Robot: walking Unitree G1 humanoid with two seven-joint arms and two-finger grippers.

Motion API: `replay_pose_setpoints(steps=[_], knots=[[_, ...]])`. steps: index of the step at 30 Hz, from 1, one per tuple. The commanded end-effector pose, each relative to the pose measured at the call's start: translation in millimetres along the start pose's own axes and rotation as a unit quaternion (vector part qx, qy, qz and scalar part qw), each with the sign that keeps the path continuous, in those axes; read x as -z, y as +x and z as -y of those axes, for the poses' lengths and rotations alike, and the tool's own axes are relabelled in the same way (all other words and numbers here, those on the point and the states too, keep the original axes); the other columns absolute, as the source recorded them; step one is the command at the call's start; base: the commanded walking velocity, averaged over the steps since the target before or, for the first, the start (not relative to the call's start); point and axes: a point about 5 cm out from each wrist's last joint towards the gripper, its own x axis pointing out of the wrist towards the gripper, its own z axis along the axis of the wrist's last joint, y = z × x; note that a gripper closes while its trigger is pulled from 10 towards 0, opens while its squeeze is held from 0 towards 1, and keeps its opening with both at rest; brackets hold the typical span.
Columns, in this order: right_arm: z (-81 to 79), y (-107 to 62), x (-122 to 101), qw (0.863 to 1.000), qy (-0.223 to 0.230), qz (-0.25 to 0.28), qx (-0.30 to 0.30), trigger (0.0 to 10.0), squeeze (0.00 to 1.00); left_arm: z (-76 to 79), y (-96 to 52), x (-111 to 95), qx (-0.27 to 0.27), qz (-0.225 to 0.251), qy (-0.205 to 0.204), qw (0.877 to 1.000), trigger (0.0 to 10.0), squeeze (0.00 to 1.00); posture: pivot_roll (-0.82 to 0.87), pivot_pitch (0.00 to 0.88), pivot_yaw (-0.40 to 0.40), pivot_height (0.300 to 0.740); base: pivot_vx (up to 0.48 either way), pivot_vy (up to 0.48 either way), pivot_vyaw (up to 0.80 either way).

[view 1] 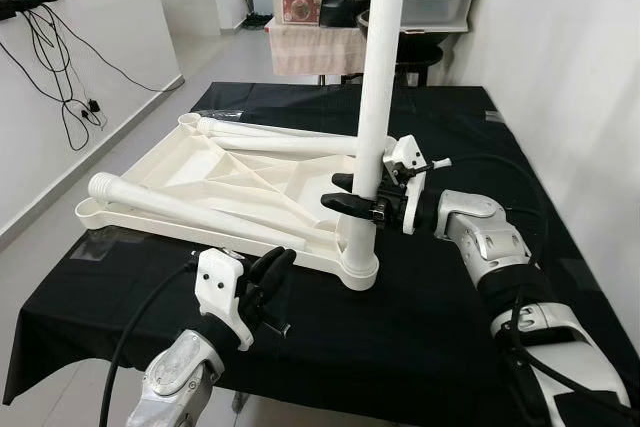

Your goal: Building children table

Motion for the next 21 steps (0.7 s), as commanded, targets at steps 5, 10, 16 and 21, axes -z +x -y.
replay_pose_setpoints(steps=[5,10,16,21], knots=[[-0.3,-1.8,11,0.999,0.009,-0.006,0.049,0.0,0.00,-0.1,1.0,1,0.000,0.002,-0.004,1.000,10.0,0.00,0.01,0.000,-0.020,0.740,0.000,0.000,0.00],[-31.9,10.5,58,0.964,0.065,-0.026,0.256,0.0,0.00,-2.1,-1.1,1,-0.003,0.003,-0.002,1.000,10.0,0.00,0.00,0.000,-0.026,0.740,0.000,0.000,0.00],[-48.3,22.2,64,0.935,0.025,-0.043,0.352,0.0,0.00,-5.9,1.2,2,-0.004,0.002,-0.001,1.000,10.0,0.00,0.01,0.000,-0.028,0.740,0.000,0.000,0.00],[-43.3,25.2,62,0.936,0.021,-0.044,0.348,0.0,0.00,-7.2,3.1,2,-0.006,0.005,-0.001,1.000,10.0,0.00,0.00,0.000,-0.019,0.740,0.000,0.000,0.00]])
